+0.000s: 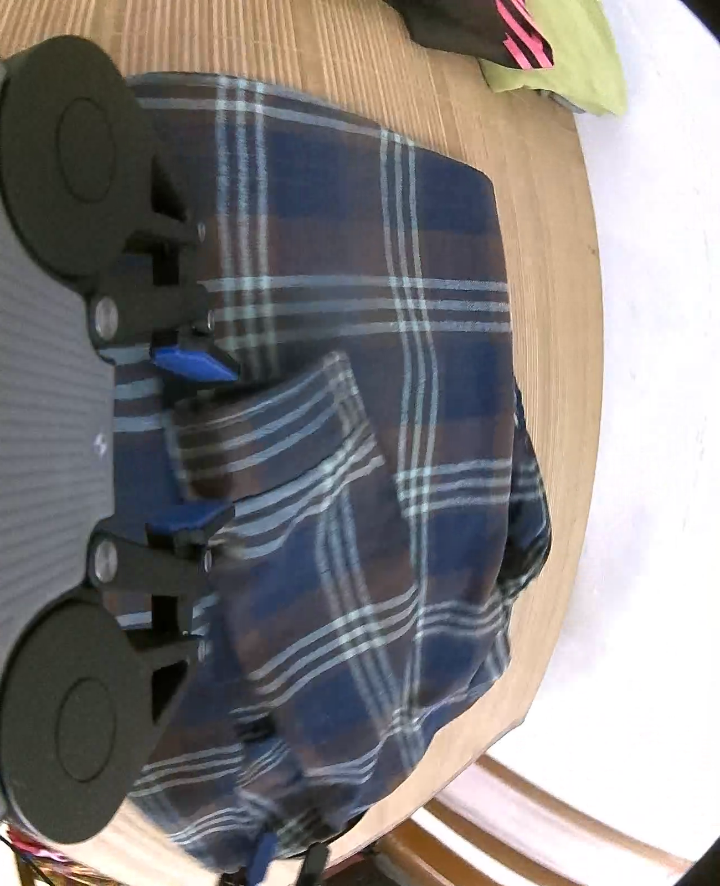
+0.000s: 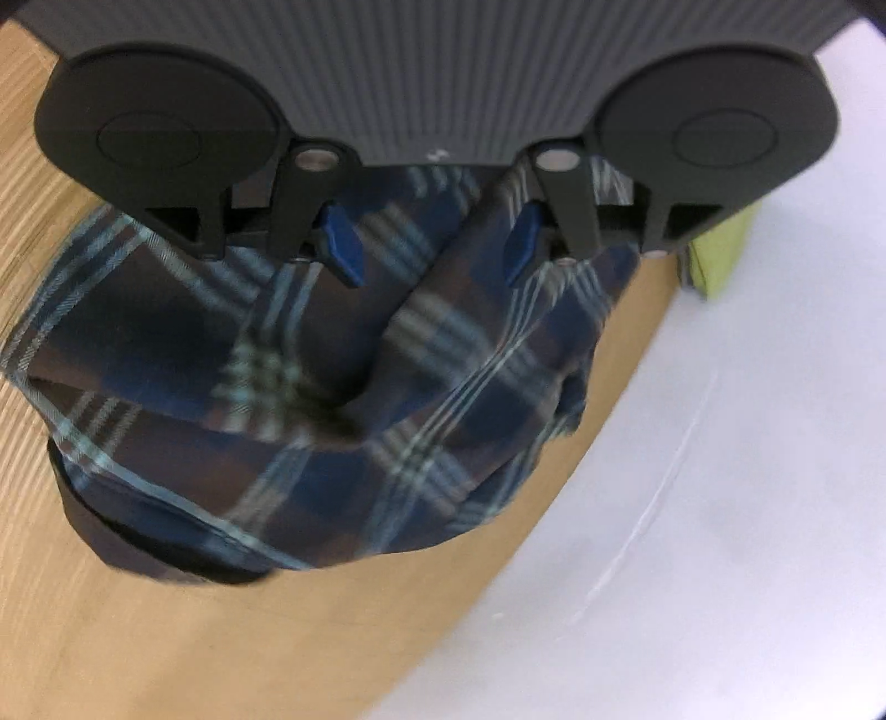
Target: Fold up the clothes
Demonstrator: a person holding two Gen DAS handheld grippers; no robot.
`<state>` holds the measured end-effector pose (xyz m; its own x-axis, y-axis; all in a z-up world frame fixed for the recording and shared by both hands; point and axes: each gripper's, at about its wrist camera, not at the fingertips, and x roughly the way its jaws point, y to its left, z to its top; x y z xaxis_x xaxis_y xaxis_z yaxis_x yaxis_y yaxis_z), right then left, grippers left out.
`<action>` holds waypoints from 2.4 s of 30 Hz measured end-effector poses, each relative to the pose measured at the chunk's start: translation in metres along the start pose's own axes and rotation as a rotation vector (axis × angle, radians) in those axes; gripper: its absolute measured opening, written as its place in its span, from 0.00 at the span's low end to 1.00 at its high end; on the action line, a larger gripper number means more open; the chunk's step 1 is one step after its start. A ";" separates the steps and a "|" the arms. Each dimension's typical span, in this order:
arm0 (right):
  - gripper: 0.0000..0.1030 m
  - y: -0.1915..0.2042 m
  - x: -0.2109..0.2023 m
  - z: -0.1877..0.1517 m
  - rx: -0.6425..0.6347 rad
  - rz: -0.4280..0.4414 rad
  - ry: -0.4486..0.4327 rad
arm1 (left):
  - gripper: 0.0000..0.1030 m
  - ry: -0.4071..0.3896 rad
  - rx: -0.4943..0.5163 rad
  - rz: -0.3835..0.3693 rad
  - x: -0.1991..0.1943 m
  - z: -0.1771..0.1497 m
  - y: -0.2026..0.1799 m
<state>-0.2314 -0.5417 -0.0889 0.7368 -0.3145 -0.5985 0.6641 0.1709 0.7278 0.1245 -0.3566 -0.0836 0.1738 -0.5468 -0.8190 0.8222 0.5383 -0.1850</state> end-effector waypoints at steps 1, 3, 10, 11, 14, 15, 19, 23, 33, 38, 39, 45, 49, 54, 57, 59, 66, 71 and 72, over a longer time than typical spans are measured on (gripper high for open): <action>0.57 -0.007 0.008 0.006 0.028 0.004 0.011 | 0.50 0.007 -0.012 -0.001 0.003 0.003 0.001; 0.57 -0.016 0.024 0.016 0.064 0.003 0.040 | 0.51 0.033 -0.040 -0.033 0.012 0.008 0.003; 0.57 -0.017 0.054 0.034 0.095 0.019 0.058 | 0.54 0.079 -0.047 -0.020 0.033 0.014 -0.012; 0.58 -0.016 0.056 0.036 0.093 0.022 0.056 | 0.54 0.077 -0.042 -0.017 0.034 0.015 -0.014; 0.58 -0.015 0.060 0.038 0.070 0.016 0.055 | 0.54 0.073 -0.043 -0.009 0.037 0.016 -0.017; 0.58 -0.015 0.061 0.038 0.060 0.013 0.055 | 0.54 0.080 -0.048 -0.001 0.040 0.017 -0.017; 0.33 -0.010 0.062 0.035 0.003 0.016 0.030 | 0.20 0.078 -0.041 0.018 0.043 0.019 -0.020; 0.10 0.008 0.051 0.034 -0.088 0.027 0.015 | 0.11 0.008 0.018 0.022 0.009 0.030 -0.033; 0.10 0.036 -0.036 -0.027 -0.308 0.110 0.075 | 0.15 0.028 0.088 0.047 -0.087 -0.014 -0.019; 0.14 0.007 0.004 -0.083 -0.335 -0.050 0.212 | 0.23 0.189 0.029 0.117 -0.043 -0.066 0.008; 0.10 0.002 0.009 -0.090 -0.327 -0.076 0.222 | 0.26 0.188 0.012 0.105 -0.039 -0.073 0.014; 0.34 0.003 -0.022 -0.092 -0.380 -0.097 0.239 | 0.42 0.147 0.083 0.075 -0.068 -0.071 0.023; 0.34 0.008 -0.057 -0.086 -0.468 -0.115 0.187 | 0.45 0.093 0.131 0.099 -0.102 -0.065 0.032; 0.34 0.021 -0.057 -0.082 -0.488 -0.090 0.060 | 0.42 0.062 0.125 0.287 -0.118 -0.054 0.051; 0.34 0.030 -0.029 -0.089 -0.487 -0.057 0.072 | 0.44 0.011 0.115 0.166 -0.116 -0.048 0.042; 0.34 0.033 -0.006 -0.097 -0.480 -0.053 0.101 | 0.44 0.018 0.124 0.115 -0.096 -0.053 0.031; 0.31 0.035 0.025 -0.113 -0.493 -0.108 0.118 | 0.46 0.056 0.140 0.091 -0.047 -0.082 0.026; 0.37 0.051 0.010 -0.077 -0.556 -0.085 0.083 | 0.46 0.003 0.160 0.099 -0.074 -0.042 0.045; 0.41 0.053 0.009 -0.064 -0.568 -0.086 0.057 | 0.47 -0.013 0.172 0.130 -0.076 -0.029 0.049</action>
<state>-0.1813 -0.4755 -0.0773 0.6721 -0.3014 -0.6764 0.6743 0.6267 0.3907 0.1363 -0.2702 -0.0460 0.2905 -0.4886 -0.8227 0.8724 0.4885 0.0180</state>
